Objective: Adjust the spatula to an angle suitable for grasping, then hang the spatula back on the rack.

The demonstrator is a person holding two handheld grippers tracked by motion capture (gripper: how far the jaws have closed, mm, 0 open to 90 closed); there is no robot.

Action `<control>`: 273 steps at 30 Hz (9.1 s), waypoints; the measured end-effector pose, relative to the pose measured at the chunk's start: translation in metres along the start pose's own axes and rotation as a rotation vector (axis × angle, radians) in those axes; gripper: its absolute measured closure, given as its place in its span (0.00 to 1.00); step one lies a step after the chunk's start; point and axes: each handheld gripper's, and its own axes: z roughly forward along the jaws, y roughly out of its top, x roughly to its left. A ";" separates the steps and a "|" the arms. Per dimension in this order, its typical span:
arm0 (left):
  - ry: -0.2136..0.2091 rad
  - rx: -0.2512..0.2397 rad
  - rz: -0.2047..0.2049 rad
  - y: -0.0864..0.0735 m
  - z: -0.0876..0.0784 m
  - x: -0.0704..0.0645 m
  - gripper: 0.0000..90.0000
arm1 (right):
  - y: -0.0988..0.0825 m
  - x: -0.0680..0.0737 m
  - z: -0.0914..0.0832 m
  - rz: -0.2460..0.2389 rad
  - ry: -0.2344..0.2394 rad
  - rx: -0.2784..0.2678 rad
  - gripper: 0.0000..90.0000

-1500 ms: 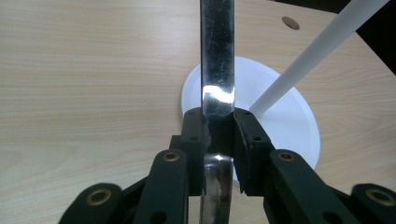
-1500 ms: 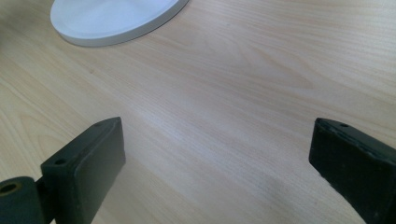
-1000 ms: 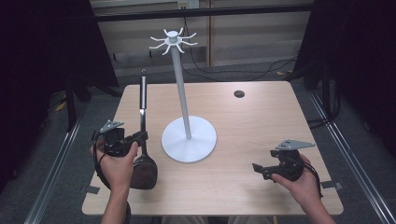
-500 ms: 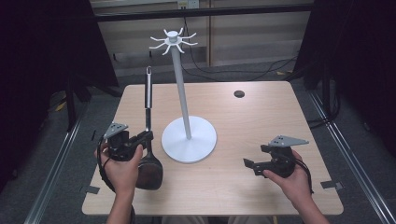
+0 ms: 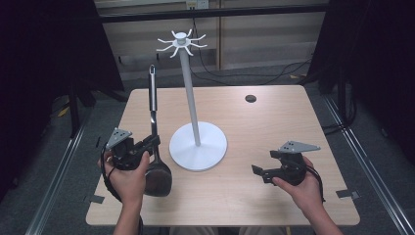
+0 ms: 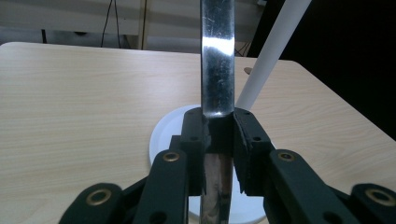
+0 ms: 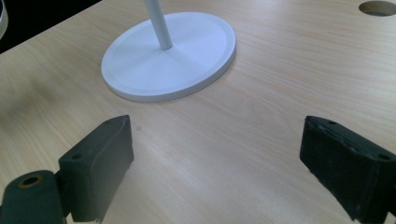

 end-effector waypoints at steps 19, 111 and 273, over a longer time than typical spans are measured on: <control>0.014 -0.059 0.035 0.000 -0.006 -0.007 0.84 | 0.019 0.016 0.007 -0.031 0.034 -0.017 0.12; -0.139 -0.189 0.162 0.019 -0.011 -0.036 0.84 | -0.015 -0.009 0.007 0.053 0.003 0.009 0.09; -0.062 -0.053 0.249 -0.005 0.038 -0.013 0.16 | -0.019 -0.013 0.004 0.024 0.000 0.033 0.08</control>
